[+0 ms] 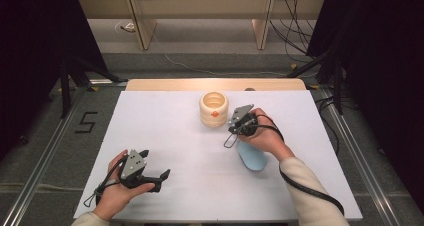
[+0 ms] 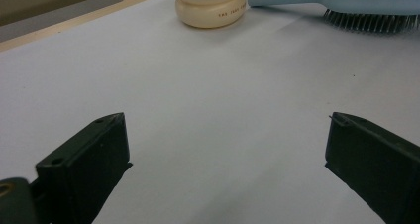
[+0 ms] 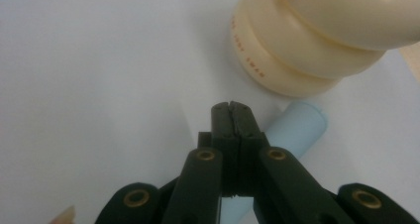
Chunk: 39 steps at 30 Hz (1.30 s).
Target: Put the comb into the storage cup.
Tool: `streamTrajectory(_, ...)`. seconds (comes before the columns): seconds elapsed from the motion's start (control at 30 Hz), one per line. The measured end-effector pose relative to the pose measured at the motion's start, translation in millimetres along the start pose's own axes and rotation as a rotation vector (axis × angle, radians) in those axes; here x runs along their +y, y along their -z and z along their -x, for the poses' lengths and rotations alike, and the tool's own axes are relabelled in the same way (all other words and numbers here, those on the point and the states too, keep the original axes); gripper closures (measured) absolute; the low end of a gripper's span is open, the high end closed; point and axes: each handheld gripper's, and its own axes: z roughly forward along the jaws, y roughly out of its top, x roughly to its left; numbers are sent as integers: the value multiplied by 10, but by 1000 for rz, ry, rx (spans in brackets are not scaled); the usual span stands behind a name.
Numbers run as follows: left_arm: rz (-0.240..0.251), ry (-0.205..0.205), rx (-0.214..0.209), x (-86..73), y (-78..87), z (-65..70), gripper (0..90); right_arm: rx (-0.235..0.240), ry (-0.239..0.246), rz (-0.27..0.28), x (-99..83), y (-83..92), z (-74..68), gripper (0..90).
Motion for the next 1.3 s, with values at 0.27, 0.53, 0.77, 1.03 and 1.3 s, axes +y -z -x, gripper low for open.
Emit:
streamTrajectory(0.27, -6, 3, 4, -4, -18, 8, 26, 0, 35, -98, 122, -186, 101, 900)
streamTrajectory(0.53, -7, 7, -1, -8, -23, 6, 25, 12, 40, -178, 144, -291, 134, 900)
streamTrajectory(0.77, -6, 5, -1, -8, -23, 10, 25, -18, 32, -243, 131, -282, 221, 900)
streamTrajectory(1.03, -5, 6, -2, -8, -25, 10, 25, -44, -22, -317, -19, -194, 317, 900)
streamTrajectory(1.3, -8, 5, 0, -7, -25, 12, 25, -53, -99, -354, -254, -43, 370, 900)
